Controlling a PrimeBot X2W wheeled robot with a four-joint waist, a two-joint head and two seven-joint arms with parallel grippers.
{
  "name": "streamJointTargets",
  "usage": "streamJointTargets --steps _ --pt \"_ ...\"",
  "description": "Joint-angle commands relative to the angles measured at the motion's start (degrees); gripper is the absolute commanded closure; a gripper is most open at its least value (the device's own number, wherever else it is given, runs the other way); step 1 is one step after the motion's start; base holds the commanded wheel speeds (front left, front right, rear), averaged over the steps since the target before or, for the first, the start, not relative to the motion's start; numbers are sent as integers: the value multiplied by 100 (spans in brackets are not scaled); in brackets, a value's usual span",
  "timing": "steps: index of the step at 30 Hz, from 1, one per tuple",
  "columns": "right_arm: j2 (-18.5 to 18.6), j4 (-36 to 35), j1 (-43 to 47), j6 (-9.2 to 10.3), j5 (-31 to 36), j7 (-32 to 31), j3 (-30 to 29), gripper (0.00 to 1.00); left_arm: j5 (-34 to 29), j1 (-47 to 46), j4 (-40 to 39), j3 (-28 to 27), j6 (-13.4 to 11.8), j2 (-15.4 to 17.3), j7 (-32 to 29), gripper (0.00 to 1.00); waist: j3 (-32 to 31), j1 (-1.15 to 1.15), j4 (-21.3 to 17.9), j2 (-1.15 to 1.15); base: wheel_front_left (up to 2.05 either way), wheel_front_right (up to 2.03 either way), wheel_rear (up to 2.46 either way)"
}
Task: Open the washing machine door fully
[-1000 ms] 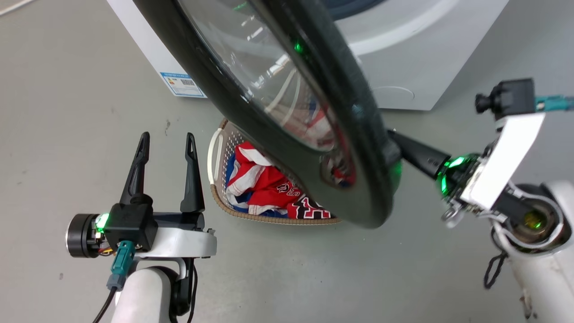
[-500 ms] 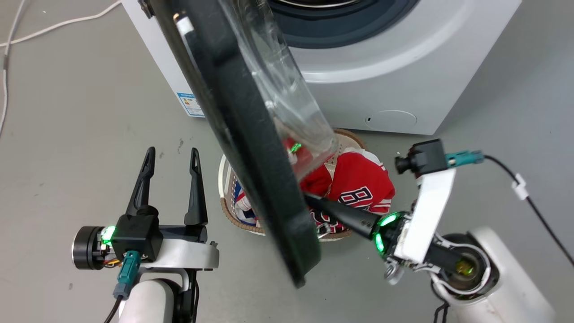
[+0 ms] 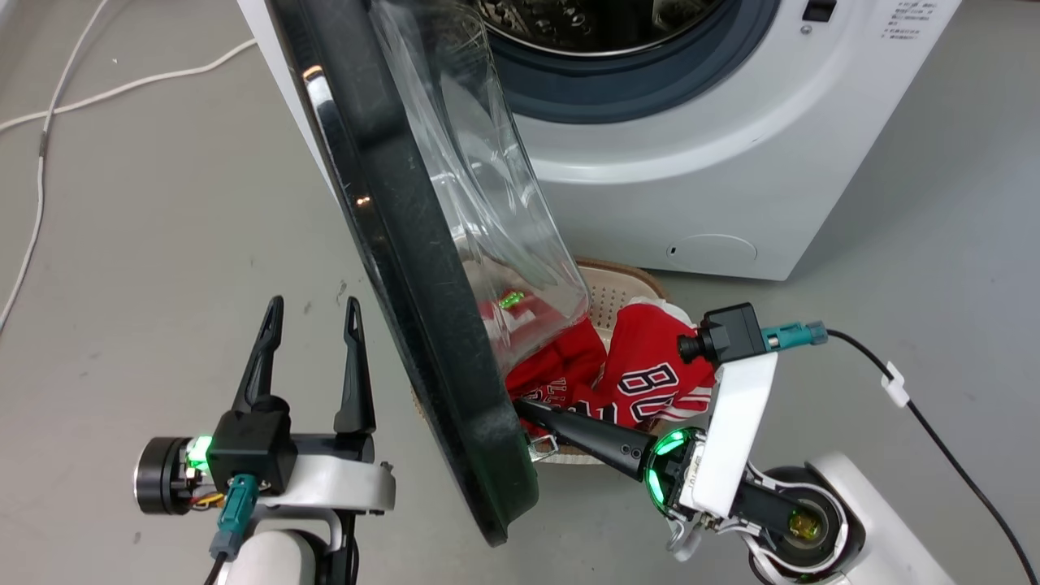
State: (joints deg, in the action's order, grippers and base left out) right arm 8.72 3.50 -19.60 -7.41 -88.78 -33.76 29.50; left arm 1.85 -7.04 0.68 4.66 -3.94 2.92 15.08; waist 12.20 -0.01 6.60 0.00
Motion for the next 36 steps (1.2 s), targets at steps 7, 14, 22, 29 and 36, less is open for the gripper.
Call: streamJointTargets --steps 7,14,22,29,36 --pt "-12 -26 587 -14 -161 318 -178 100 0 345 119 -45 3 -6 14 0 -481 1 -74 0 0 0 0" --pt "3 -272 1220 -14 -174 1009 -732 69 -36 693 117 -132 35 8 14 0 -833 1 -207 0 0 0 0" --pt "-6 -672 1619 -15 693 2852 -1540 0 -69 933 91 -202 75 14 14 0 -1086 1 -333 0 0 0 0" --pt "311 -377 1691 -14 2568 4819 -1938 0 -69 1033 59 -222 89 11 14 0 -1208 1 -405 0 0 0 0" --pt "-83 -646 1849 -7 5598 4890 -2747 0 -44 1108 46 -246 79 10 14 0 -1261 1 -469 0 0 0 0"
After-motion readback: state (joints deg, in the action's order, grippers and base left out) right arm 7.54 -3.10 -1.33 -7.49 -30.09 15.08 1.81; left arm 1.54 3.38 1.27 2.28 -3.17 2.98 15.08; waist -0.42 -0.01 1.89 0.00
